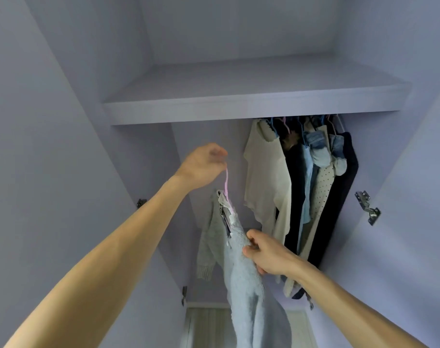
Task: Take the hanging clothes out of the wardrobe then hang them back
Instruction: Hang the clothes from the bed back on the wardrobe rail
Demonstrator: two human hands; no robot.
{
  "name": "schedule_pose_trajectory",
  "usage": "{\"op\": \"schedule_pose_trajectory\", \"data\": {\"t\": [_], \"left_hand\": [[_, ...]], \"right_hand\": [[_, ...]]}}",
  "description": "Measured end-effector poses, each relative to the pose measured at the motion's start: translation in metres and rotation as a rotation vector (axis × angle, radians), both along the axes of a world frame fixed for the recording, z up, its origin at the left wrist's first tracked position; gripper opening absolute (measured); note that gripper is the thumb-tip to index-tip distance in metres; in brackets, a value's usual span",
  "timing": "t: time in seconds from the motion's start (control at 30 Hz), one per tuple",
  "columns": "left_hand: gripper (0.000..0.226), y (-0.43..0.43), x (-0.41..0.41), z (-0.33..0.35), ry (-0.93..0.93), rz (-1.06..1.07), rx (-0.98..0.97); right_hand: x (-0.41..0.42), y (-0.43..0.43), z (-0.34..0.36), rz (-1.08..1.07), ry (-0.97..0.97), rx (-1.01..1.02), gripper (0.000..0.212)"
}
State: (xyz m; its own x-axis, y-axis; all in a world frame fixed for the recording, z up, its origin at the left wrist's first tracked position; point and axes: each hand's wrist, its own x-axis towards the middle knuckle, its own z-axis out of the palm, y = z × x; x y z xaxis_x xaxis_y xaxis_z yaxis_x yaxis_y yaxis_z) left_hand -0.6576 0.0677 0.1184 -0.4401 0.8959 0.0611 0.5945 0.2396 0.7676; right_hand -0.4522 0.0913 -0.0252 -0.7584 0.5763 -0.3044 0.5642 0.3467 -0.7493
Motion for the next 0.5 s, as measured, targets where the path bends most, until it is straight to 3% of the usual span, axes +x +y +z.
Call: {"op": "schedule_pose_trajectory", "data": {"t": [0.13,0.23,0.33,0.5], "left_hand": [[0.035,0.035,-0.035,0.028,0.636,0.194,0.399],[0.050,0.067,-0.073,0.034,0.932,0.210,0.315],[0.049,0.090,-0.102,0.016,1.031,0.237,0.221],[0.045,0.118,-0.119,-0.009,1.113,0.371,0.499]], "right_hand": [[-0.020,0.041,0.007,-0.018,0.013,-0.006,0.016],[-0.036,0.066,0.012,-0.048,0.046,-0.039,0.013],[-0.051,0.097,0.014,-0.118,0.104,-0.087,0.019],[-0.072,0.151,0.015,-0.189,0.205,-0.076,0.015]]}}
